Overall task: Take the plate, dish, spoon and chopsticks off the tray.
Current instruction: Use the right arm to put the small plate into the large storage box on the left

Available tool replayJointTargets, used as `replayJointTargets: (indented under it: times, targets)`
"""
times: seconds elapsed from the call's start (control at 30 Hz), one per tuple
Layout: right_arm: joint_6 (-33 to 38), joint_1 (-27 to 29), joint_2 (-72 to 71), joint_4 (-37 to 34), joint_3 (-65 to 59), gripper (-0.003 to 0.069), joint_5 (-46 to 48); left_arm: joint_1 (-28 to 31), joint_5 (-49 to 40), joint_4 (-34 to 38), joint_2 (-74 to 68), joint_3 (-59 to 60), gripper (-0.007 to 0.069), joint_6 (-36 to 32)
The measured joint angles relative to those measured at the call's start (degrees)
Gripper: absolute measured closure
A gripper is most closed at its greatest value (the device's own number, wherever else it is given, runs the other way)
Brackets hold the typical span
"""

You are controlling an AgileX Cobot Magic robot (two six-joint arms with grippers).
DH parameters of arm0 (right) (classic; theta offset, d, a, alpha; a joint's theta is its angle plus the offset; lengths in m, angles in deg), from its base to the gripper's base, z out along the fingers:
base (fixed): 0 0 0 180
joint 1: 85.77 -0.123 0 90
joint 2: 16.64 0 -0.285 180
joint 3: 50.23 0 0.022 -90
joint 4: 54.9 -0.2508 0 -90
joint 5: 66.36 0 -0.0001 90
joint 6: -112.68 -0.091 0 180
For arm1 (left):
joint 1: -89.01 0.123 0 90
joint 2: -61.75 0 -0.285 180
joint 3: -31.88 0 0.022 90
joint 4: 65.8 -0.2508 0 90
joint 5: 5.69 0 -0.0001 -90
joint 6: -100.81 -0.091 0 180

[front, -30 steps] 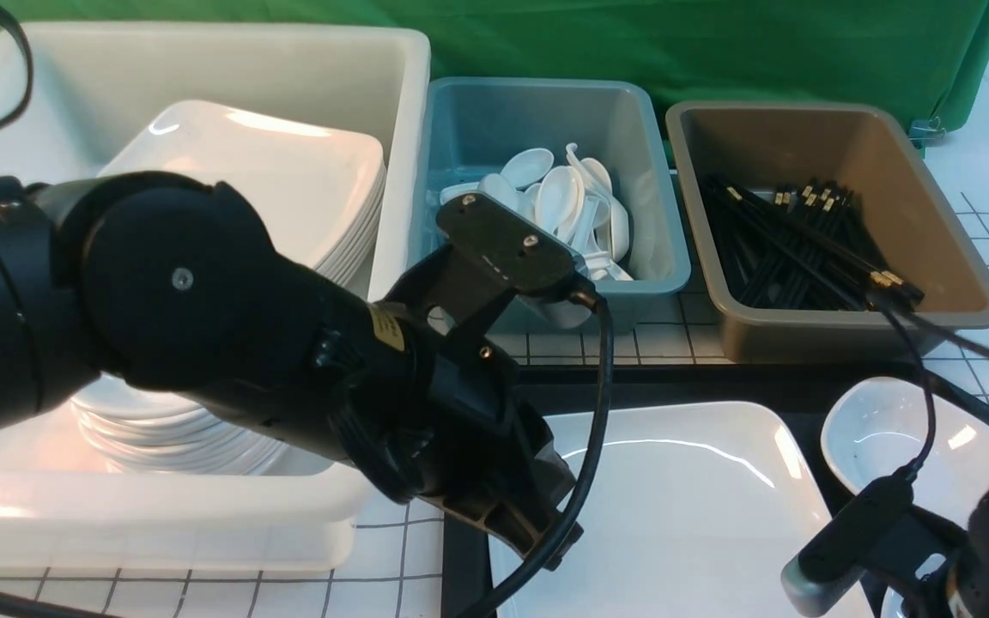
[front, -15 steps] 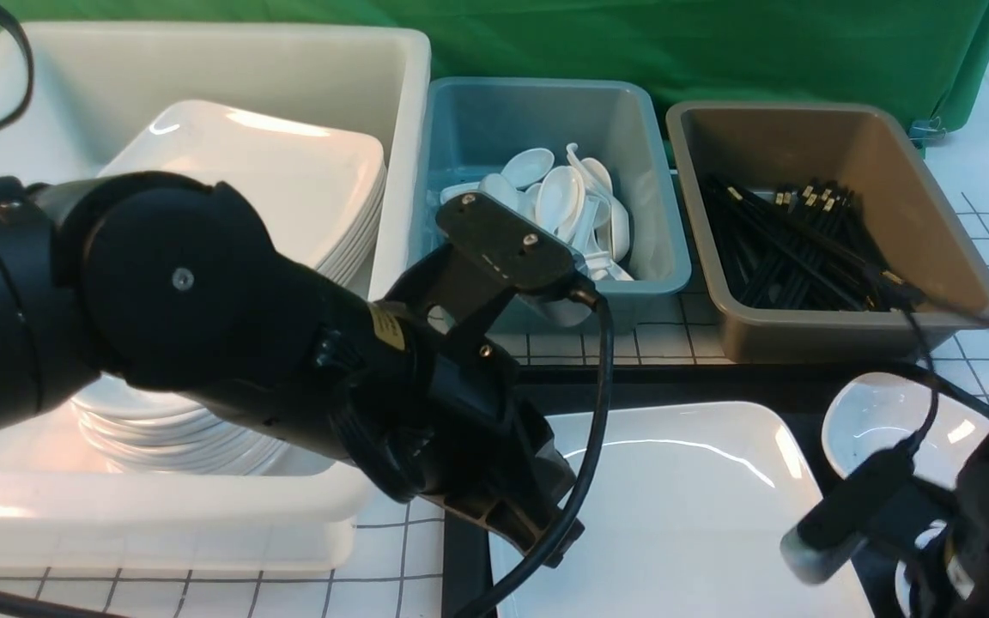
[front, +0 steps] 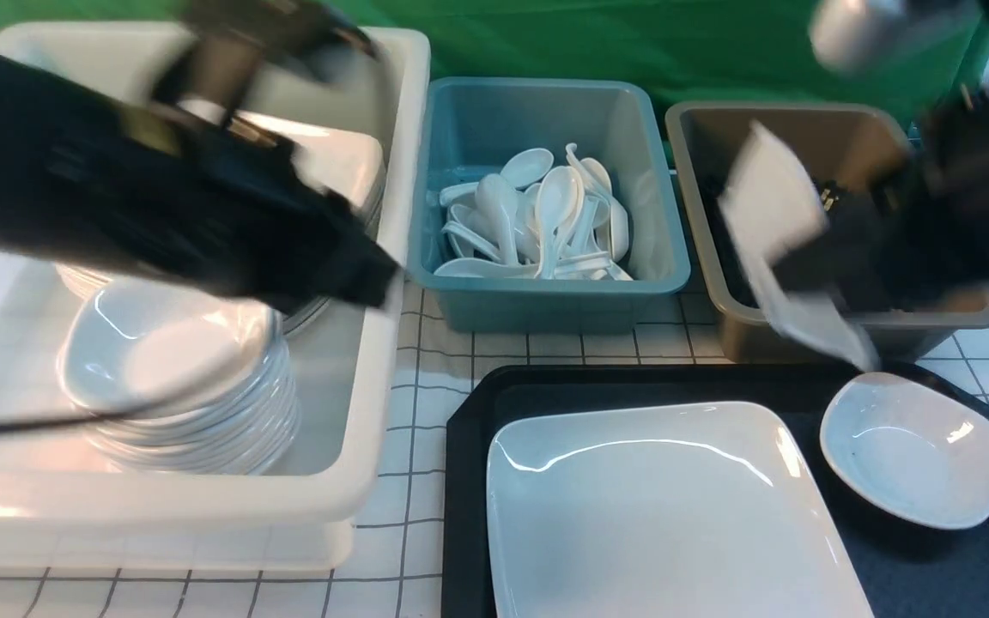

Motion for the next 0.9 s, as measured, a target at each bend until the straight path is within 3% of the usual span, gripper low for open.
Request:
replayJointTargets:
  times: [0.07,0.2,0.37,0.63,0.9]
  targets:
    - [2.11,-0.24,2.93,-2.62,3.6,0.062,-0.13,3.75,-1.29,-0.15,1.89,0.01,0.0627,1.04]
    - [5.91,-5.73,16.82,-5.36,17.23,0.062,-0.42,18.6,-7.46,-0.41,7.91,0.01,0.0627,4.02]
    - [10.91,-12.8,30.11,-5.72,29.94,0.062,-1.05,29.16,-9.42,-0.47,12.1,0.01,0.0627,4.46]
    - [15.43,-19.74,44.9,-4.23,42.86,0.062,-4.15,33.23,-15.51,-0.4,12.81,0.01,0.0627,4.46]
    - [17.05,-21.24,51.39,-1.45,44.93,0.0601,-9.33,33.42,-15.9,0.51,12.81,0.01,0.0627,4.46]
